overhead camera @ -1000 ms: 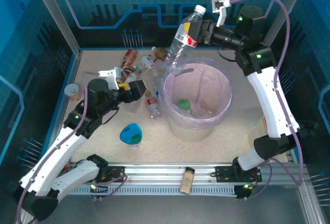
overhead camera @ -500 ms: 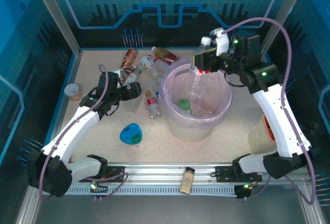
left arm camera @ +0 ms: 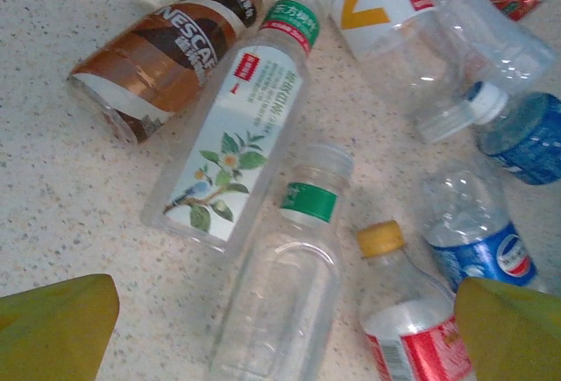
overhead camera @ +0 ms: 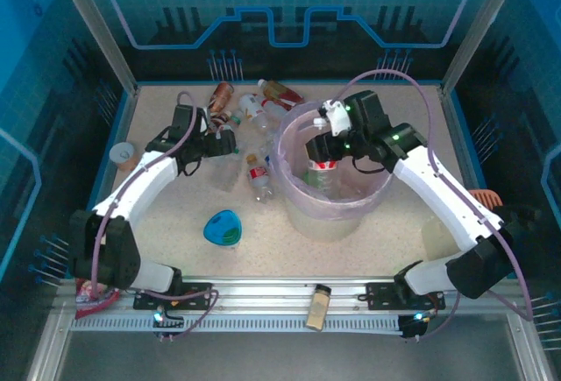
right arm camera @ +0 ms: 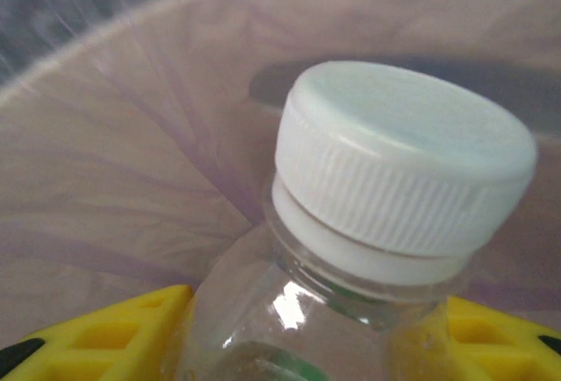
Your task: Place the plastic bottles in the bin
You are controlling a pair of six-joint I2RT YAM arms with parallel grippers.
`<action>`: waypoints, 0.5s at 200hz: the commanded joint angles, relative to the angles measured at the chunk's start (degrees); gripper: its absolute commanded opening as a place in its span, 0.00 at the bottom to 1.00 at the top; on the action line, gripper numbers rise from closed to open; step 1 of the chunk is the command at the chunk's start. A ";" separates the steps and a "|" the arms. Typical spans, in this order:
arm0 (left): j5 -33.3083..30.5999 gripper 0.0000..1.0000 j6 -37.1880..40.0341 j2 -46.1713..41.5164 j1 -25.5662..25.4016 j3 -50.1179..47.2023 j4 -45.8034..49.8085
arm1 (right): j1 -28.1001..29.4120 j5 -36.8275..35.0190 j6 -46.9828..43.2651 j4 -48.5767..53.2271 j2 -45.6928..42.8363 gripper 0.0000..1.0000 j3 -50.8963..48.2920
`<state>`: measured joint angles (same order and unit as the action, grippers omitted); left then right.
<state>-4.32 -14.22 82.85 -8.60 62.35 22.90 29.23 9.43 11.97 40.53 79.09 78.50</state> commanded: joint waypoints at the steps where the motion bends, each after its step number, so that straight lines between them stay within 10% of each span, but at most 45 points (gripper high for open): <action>1: -0.39 0.99 3.86 3.72 1.37 3.28 -0.57 | 0.75 -0.93 1.21 -1.34 0.32 0.55 -2.74; 100: -1.32 0.99 11.09 16.57 1.84 13.17 2.03 | 1.09 -1.52 1.19 0.81 -1.55 0.82 -6.09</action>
<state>-4.34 -6.76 96.75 -7.22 72.03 22.98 29.63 8.64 13.91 38.74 79.50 71.11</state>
